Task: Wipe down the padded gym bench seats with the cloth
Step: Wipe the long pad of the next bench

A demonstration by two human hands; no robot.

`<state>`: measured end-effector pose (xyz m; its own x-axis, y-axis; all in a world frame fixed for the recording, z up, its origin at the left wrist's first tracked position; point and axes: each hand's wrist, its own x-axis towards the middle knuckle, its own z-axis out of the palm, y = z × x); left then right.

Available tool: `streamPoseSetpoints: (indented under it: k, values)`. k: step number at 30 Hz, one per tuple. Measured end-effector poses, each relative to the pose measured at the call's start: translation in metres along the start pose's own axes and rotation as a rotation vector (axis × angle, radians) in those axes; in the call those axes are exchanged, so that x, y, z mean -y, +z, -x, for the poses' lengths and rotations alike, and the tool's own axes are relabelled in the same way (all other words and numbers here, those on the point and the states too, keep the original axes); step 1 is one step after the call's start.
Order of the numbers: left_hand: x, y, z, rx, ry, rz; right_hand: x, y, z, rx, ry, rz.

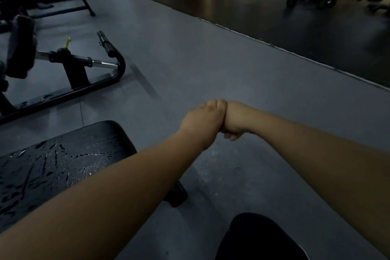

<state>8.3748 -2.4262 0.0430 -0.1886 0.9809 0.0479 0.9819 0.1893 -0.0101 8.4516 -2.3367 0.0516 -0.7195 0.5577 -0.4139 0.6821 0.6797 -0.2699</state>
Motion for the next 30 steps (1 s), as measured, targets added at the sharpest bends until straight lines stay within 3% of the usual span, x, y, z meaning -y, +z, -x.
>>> streamPoseSetpoints:
  k: [5, 8, 14, 16, 24, 30]
  values:
    - [0.007, -0.010, -0.004, -0.022, -0.131, -0.073, 0.010, 0.006, 0.002, -0.261, -0.109, -0.022]
    - [0.010, -0.013, -0.005, 0.040, -0.202, -0.145, 0.006, 0.012, 0.004, -0.425, -0.091, 0.085]
    - [0.012, -0.011, -0.011, 0.355, -0.142, 0.244, -0.005, 0.017, 0.004, -0.565, -0.282, 0.543]
    - [0.010, -0.009, -0.008, 0.375, -0.123, 0.436, -0.008, 0.018, 0.004, -0.571, -0.332, 0.610]
    - [0.008, -0.005, 0.005, 0.339, -0.341, 0.987, -0.014, 0.007, -0.003, -0.664, -0.479, 0.661]
    - [0.009, -0.003, 0.004, 0.354, -0.381, 1.135, -0.020, 0.005, -0.008, -0.825, -0.586, 0.573]
